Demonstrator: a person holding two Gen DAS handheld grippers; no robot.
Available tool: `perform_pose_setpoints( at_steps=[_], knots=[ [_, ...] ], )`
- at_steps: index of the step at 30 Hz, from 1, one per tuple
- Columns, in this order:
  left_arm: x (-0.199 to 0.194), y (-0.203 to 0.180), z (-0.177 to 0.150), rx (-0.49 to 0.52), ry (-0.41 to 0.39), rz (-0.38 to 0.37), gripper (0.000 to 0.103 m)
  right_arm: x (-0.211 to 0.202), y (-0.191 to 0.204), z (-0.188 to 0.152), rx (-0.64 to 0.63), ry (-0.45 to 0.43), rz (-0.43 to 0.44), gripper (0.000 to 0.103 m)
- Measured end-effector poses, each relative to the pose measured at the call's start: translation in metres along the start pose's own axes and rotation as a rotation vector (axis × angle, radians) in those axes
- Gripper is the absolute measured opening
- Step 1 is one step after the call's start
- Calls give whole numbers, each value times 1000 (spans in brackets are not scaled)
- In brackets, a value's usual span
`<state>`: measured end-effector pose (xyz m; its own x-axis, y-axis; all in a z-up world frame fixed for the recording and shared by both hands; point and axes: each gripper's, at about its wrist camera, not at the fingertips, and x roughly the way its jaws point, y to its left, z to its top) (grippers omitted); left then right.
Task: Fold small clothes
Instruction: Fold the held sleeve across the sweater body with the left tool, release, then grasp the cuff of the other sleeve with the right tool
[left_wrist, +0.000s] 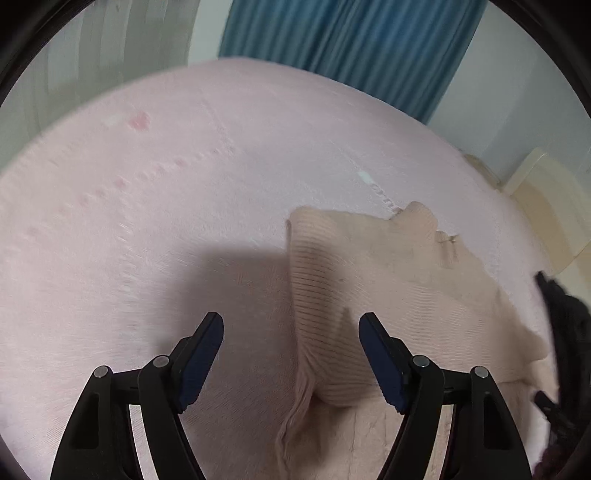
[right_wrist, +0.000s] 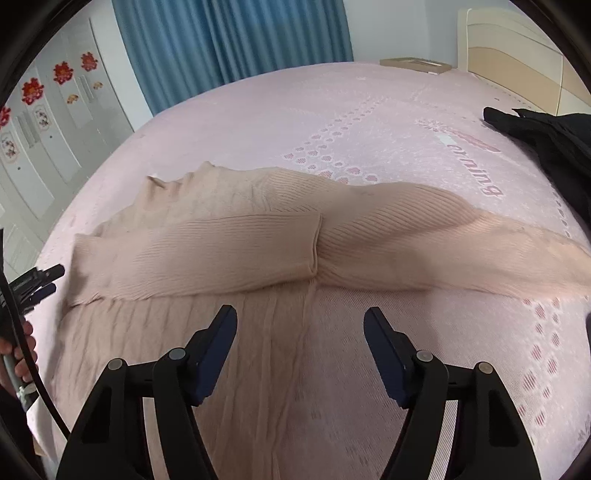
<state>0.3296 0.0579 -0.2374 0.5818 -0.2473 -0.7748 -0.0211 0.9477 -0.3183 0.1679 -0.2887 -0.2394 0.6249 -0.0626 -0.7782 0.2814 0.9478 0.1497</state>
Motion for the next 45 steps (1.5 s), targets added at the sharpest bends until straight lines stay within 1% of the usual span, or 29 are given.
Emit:
perform_pose_setpoints(
  at_steps=[1, 2, 3, 4, 5, 7, 8, 9, 10, 12, 13, 15, 16, 18, 20, 21, 22, 23, 27, 28, 30, 31, 34, 37, 39, 41, 42, 45],
  knots=[
    [7, 0, 2, 4, 10, -32, 70, 5, 0, 1, 5, 1, -10, 71],
    [12, 2, 0, 8, 20, -62, 64, 10, 1, 3, 11, 4, -23, 71],
    [22, 0, 0, 14, 30, -87, 54, 14, 0, 5, 17, 5, -31, 71],
    [30, -2, 2, 25, 41, -91, 18, 19, 1, 7, 24, 5, -38, 71],
    [33, -2, 4, 23, 33, -104, 15, 23, 1, 9, 24, 6, -45, 71],
    [27, 4, 5, 0, -29, -120, 14, 27, 2, 11, 12, 3, -62, 70],
    [25, 9, 4, 7, -50, -113, 14, 29, 4, 13, 0, -4, -68, 70],
    [24, 7, 3, 27, -49, -108, 14, 30, 7, 14, -12, -13, -73, 70],
    [30, 3, 0, 67, -38, -75, 14, 32, 9, 15, -25, -20, -81, 70],
    [30, -3, -3, 120, -51, -46, 16, 39, 12, 18, -43, -21, -108, 70],
    [26, -6, -4, 133, -61, -29, 23, 47, 14, 19, -50, -9, -131, 70],
    [19, -10, -2, 137, -69, -5, 27, 55, 14, 20, -56, 12, -157, 70],
    [13, -12, -2, 141, -80, -6, 27, 55, 13, 20, -59, 8, -161, 70],
    [-1, -17, -4, 164, -95, -23, 33, 53, 12, 21, -71, 18, -168, 70],
    [-12, -30, -8, 216, -118, -30, 48, 43, 9, 20, -77, 13, -163, 70],
    [-20, -35, -12, 238, -135, -33, 52, 38, 7, 18, -81, 9, -166, 70],
    [-22, -41, -15, 256, -142, -33, 57, 29, 2, 14, -82, -2, -173, 70],
    [-21, -47, -19, 277, -141, -26, 59, 22, -4, 12, -75, -11, -182, 70],
    [1, -62, -38, 352, -61, 53, 59, -16, -50, 3, 18, -37, -180, 72],
    [7, -63, -43, 371, -45, 78, 61, -29, -69, 1, 47, -51, -198, 72],
    [6, -67, -45, 393, -60, 89, 67, -50, -101, -4, 96, -77, -236, 75],
    [6, -70, -46, 405, -57, 88, 72, -58, -116, -6, 120, -87, -248, 78],
    [9, -74, -49, 428, -55, 114, 74, -73, -160, -11, 200, -97, -266, 80],
    [10, -75, -50, 437, -56, 128, 75, -71, -198, -16, 299, -80, -239, 80],
    [11, -74, -50, 435, -53, 127, 76, -66, -211, -18, 339, -80, -208, 80],
    [10, -74, -50, 434, -52, 127, 77, -57, -218, -17, 354, -67, -178, 79],
    [10, -74, -50, 434, -51, 129, 77, -50, -218, -16, 355, -58, -152, 79],
    [11, -75, -51, 439, -50, 135, 78, -34, -213, -13, 355, -42, -119, 78]
  ],
)
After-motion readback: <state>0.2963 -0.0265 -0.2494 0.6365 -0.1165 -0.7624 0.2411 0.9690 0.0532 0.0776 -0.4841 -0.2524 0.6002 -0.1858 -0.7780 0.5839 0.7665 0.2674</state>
